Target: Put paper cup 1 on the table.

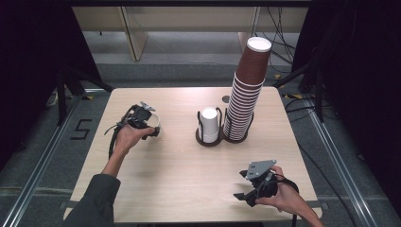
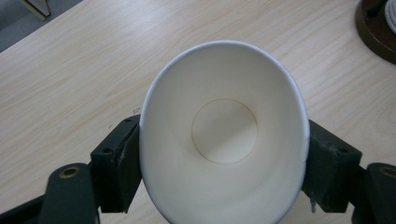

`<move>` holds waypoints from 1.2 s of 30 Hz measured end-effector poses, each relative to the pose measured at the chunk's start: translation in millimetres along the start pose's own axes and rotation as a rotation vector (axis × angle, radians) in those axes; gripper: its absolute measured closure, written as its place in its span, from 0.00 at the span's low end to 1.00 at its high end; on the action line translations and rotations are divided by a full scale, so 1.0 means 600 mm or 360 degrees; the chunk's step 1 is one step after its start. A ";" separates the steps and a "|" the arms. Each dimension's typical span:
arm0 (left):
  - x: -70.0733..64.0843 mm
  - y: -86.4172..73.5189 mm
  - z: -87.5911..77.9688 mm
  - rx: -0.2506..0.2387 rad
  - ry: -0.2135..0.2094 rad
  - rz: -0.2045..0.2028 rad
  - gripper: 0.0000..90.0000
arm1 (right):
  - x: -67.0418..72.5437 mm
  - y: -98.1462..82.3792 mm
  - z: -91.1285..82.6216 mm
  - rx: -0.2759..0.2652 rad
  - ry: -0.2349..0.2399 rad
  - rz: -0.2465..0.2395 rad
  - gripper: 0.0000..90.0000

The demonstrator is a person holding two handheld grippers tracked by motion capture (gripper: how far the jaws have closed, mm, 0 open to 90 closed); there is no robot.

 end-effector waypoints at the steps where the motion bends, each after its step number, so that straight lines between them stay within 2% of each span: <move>1: 0.000 0.000 0.000 0.0000 0.0000 0.0000 0.27 | 0.000 0.000 0.000 0.0002 0.0000 0.0005 0.23; 9: 0.005 0.007 0.011 0.0090 0.0008 0.0010 0.27 | 0.001 -0.002 -0.001 0.0015 -0.0005 0.0022 0.23; 10: 0.008 0.008 0.012 0.0108 0.0027 0.0012 0.27 | 0.000 -0.002 0.000 0.0010 -0.0005 0.0010 0.23; 13: 0.008 0.012 0.016 0.0109 0.0025 -0.0008 0.27 | 0.001 -0.001 0.000 0.0005 0.0004 -0.0004 0.23; 14: 0.009 0.012 0.017 0.0113 0.0033 -0.0002 0.27 | -0.002 -0.001 0.000 -0.0004 -0.0001 -0.0037 0.23; 16: 0.009 0.012 0.020 0.0122 0.0024 -0.0008 0.27 | -0.001 -0.001 -0.001 -0.0001 0.0000 -0.0030 0.23; 17: 0.010 0.010 0.022 0.0130 0.0029 -0.0015 0.27 | 0.001 -0.002 -0.001 0.0005 0.0005 0.0000 0.23; 20: 0.012 0.006 0.028 0.0158 0.0043 -0.0016 0.26 | 0.001 -0.003 -0.002 0.0007 0.0005 0.0004 0.23; 26: 0.015 0.007 0.032 0.0155 0.0066 -0.0057 0.22 | 0.001 -0.003 -0.002 0.0005 0.0006 0.0004 0.23; 29: 0.019 0.010 0.034 0.0116 0.0084 -0.0093 0.17 | 0.001 -0.003 -0.002 0.0003 0.0007 -0.0003 0.23; 36: 0.023 0.009 0.034 0.0072 0.0089 -0.0118 0.17 | 0.001 -0.003 -0.003 0.0004 0.0004 -0.0012 0.23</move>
Point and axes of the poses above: each handheld gripper's, and its own axes: z roughly forward along the jaws, y roughly out of its top, x roughly to its left, the point moved 10 cm from there along z, roughly forward along the jaws, and after that the axes turned 3 degrees about -y, right-handed, at the moved point
